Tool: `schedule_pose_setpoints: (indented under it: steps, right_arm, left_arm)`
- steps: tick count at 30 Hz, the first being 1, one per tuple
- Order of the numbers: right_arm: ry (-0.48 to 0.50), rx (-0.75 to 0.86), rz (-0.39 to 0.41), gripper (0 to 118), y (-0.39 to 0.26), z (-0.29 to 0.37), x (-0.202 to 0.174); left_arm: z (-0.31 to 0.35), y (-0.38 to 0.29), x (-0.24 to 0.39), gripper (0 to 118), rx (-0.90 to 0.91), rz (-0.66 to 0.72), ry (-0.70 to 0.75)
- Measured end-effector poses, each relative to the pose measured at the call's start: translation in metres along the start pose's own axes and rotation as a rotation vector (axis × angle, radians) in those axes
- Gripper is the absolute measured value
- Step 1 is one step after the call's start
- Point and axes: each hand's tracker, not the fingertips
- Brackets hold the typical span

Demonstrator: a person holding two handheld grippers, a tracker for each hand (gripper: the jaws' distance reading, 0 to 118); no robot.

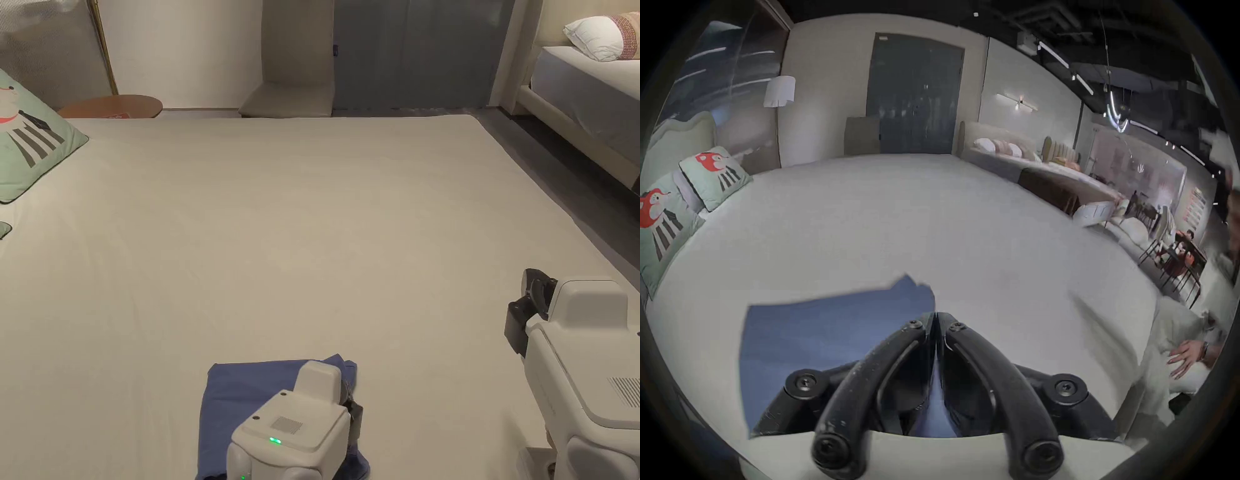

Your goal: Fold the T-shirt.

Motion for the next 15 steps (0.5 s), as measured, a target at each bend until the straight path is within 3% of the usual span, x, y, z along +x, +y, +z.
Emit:
schedule_pose_setpoints:
  steps: [15]
  right_arm:
    - [0.078, 0.092, -0.019, 1, 0.025, 0.017, -0.045]
  left_arm:
    - [0.109, 0.096, -0.094, 0, 0.368, -0.108, 0.276]
